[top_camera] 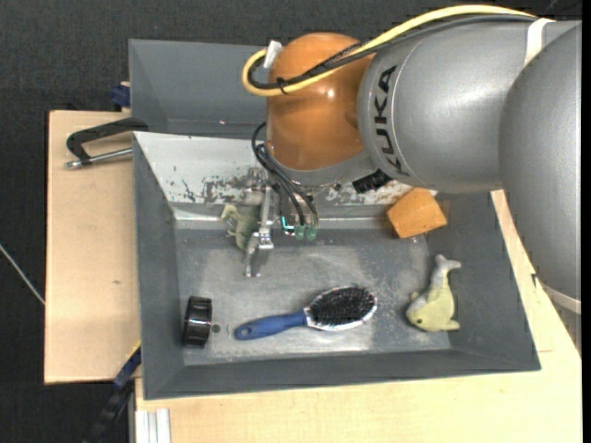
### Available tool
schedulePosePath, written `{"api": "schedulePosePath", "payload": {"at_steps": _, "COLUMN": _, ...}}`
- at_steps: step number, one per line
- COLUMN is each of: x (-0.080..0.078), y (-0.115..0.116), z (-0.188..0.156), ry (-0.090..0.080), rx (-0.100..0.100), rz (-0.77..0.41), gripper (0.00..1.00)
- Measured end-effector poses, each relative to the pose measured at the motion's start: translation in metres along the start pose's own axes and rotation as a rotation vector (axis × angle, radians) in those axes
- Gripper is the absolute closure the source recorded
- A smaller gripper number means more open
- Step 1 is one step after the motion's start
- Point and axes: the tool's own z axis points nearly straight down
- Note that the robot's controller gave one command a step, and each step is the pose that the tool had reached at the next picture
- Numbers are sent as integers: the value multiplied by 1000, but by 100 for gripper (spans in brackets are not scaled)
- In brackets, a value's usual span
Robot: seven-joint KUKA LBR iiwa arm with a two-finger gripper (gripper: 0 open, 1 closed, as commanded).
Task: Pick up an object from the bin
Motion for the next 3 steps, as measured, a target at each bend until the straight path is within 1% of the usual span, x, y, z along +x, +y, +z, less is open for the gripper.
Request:
{"api": "schedulePosePath", "payload": {"at_steps": 1, "x": 64, "y": -51, "z": 102, "ry": 0, "rx": 2, "rz": -320, "gripper": 0}}
{"api": "schedulePosePath", "payload": {"at_steps": 2, "x": 62, "y": -49, "z": 99, "ry": -7, "rx": 1, "rz": -320, "gripper": 100}}
{"api": "schedulePosePath", "payload": {"at_steps": 3, "x": 42, "y": -78, "z": -83, "ry": -17, "rx": 4, "rz": -746, "gripper": 100}}
